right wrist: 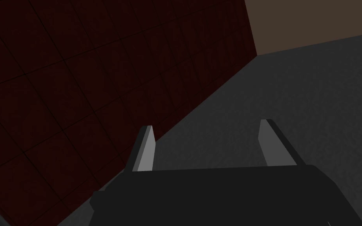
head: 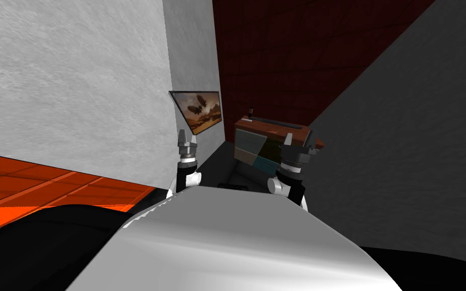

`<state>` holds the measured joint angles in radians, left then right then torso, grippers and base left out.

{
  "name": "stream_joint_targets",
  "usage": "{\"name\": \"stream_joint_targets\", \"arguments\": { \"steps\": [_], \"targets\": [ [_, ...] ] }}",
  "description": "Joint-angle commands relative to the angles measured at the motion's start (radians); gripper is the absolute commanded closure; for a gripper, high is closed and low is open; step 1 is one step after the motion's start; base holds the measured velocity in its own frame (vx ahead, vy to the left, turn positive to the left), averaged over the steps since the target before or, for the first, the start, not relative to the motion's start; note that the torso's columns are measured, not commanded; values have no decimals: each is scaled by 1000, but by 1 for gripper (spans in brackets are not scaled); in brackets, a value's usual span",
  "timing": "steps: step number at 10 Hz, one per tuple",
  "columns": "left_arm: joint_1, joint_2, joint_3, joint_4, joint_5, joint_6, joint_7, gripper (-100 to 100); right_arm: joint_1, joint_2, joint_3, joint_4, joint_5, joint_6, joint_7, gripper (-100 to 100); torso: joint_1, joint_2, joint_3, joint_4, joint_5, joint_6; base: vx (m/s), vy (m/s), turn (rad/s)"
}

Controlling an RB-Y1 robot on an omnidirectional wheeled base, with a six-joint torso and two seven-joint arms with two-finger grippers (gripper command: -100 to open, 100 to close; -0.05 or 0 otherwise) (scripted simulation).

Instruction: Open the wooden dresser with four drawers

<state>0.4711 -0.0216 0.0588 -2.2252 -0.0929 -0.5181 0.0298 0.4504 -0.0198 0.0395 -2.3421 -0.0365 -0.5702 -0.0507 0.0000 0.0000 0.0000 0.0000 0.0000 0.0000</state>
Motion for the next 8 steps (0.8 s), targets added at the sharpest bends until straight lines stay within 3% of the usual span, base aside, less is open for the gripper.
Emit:
{"name": "stream_joint_targets", "arguments": {
  "steps": [1, 8],
  "targets": [
    [0, 0, 0, 0, 0, 0, 0, 0, 0, 0, 0, 0, 0, 0, 0, 0, 0, 40, -82, 41, 0, 0, 0, 0, 0],
    [0, 0, 0, 0, 0, 0, 0, 0, 0, 0, 0, 0, 0, 0, 0, 0, 0, 544, -1087, 544, 0, 0, 0, 0, 0]
  ]
}}
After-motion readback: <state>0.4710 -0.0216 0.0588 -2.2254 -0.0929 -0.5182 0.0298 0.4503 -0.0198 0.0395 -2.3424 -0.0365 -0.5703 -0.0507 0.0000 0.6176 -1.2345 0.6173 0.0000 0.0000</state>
